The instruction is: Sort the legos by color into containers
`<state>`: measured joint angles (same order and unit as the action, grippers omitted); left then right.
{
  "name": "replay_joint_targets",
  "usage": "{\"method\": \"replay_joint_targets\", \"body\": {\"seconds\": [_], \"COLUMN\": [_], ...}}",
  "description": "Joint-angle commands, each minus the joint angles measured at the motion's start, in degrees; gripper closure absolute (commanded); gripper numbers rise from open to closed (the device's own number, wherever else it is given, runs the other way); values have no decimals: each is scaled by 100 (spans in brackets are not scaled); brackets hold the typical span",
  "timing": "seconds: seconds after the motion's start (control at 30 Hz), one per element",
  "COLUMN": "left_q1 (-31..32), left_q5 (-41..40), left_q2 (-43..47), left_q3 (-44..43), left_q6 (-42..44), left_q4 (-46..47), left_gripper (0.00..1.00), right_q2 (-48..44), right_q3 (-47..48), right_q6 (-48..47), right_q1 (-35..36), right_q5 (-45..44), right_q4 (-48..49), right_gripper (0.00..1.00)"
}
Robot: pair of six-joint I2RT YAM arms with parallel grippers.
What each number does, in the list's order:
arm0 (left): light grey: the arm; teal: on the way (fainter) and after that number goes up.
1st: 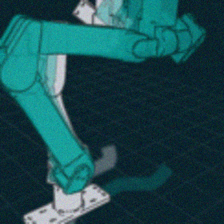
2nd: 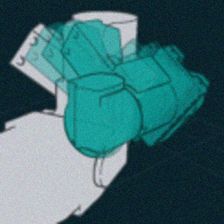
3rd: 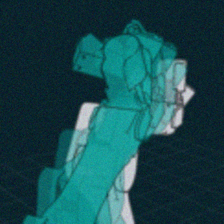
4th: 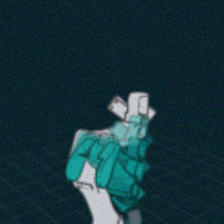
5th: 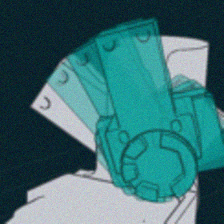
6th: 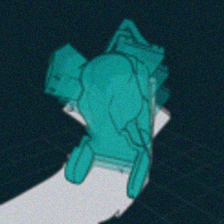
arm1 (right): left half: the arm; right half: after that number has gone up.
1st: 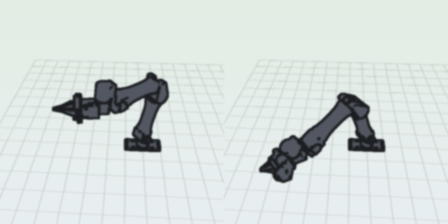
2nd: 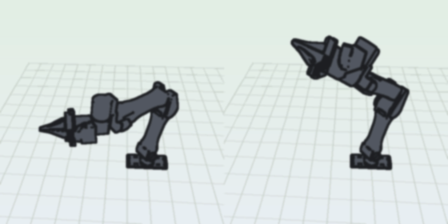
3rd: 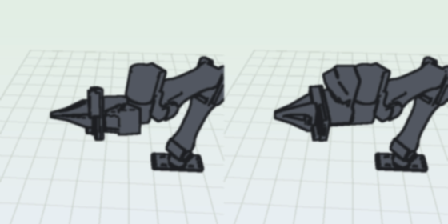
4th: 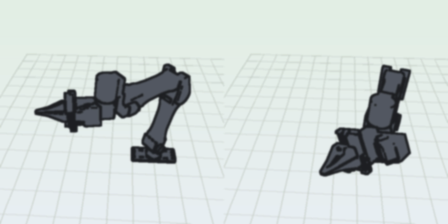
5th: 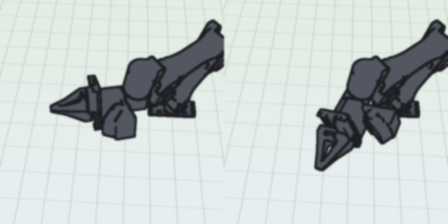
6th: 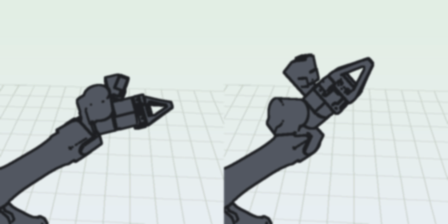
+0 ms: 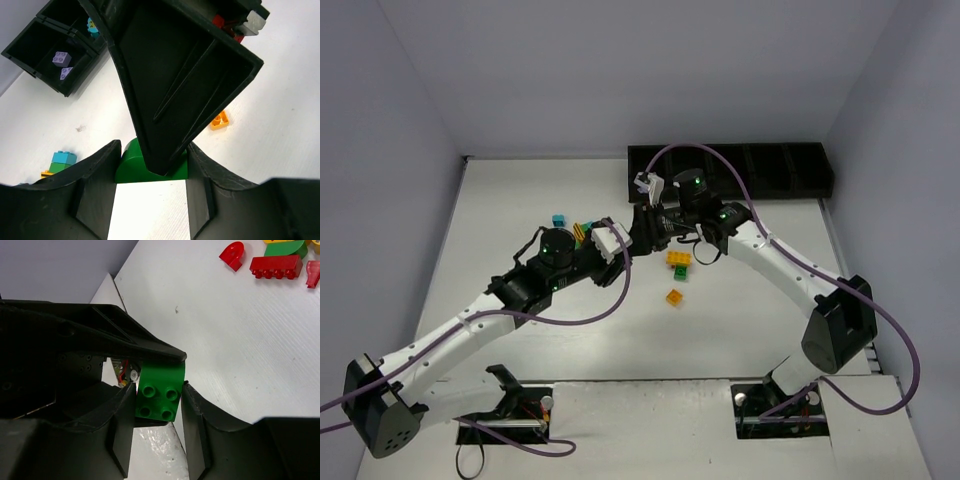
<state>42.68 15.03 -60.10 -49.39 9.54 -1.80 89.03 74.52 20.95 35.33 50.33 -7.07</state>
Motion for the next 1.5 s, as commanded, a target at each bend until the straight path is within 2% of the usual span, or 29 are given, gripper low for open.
{"method": "replay_joint_targets", "body": {"seconds": [0.0, 0.03, 0.07, 0.13, 0.17, 0.33, 0.37, 0.43, 0.47, 0.6, 0.8, 1.03, 1.17, 1.2, 1.27, 1.37, 1.47], "left_q1": [-40, -40, -40, -40, -40, -101, -154, -215, -259, -435, -585, -603, -603, -611, -620, -620, -620], "left_q5": [-175, -228, -315, -613, -745, -1624, -1826, -2055, -2169, -2346, -2242, -2241, -2337, -2364, -2399, -2364, -2417], "left_q2": [86, 94, 121, 165, 234, 507, 595, 683, 762, 973, 1053, 1053, 1070, 1088, 1096, 1114, 1096], "left_q3": [-256, -238, -203, -81, -36, 271, 315, 316, 316, 359, 403, 377, 368, 394, 421, 447, 482], "left_q6": [-49, -66, -145, -233, -355, -892, -1188, -1471, -1716, -2245, -2817, -2923, -2879, -2879, -2879, -2879, -2870], "left_q4": [655, 672, 681, 699, 708, 550, 367, 172, -211, -698, -1182, -1454, -1542, -1542, -1542, -1498, -1428], "left_gripper": [67, 51, 40, 23, 17, 15, 15, 15, 15, 15, 15, 15, 15, 15, 15, 15, 15], "right_q2": [26, 35, 52, 88, 105, 289, 342, 578, 693, 1413, 3055, 4156, 4534, 4622, 4675, 4519, 4072], "right_q3": [36, 71, 97, 150, 211, 545, 755, 1002, 1299, 2159, 3662, 4720, 5045, 5063, 5081, 5002, 4688], "right_q6": [-126, -135, -161, -179, -188, -214, -240, -302, -346, -557, -803, -838, -899, -900, -908, -926, -935], "right_q1": [53, 18, -96, -289, -403, -1563, -1834, -2064, -2152, -2460, -2724, -2830, -2856, -2856, -2874, -2874, -2874], "right_q5": [-48, -197, -294, -523, -820, -2375, -2996, -3658, -4297, -5424, -6016, -6237, -6193, -6193, -6210, -6210, -6044], "right_q4": [154, 127, 110, 57, 39, -84, -75, -58, -49, 83, 206, 250, 268, 276, 303, 303, 338], "right_gripper": [100, 100, 100, 100, 100, 100, 100, 100, 100, 100, 100, 98, 87, 71, 52, 45, 43]}}
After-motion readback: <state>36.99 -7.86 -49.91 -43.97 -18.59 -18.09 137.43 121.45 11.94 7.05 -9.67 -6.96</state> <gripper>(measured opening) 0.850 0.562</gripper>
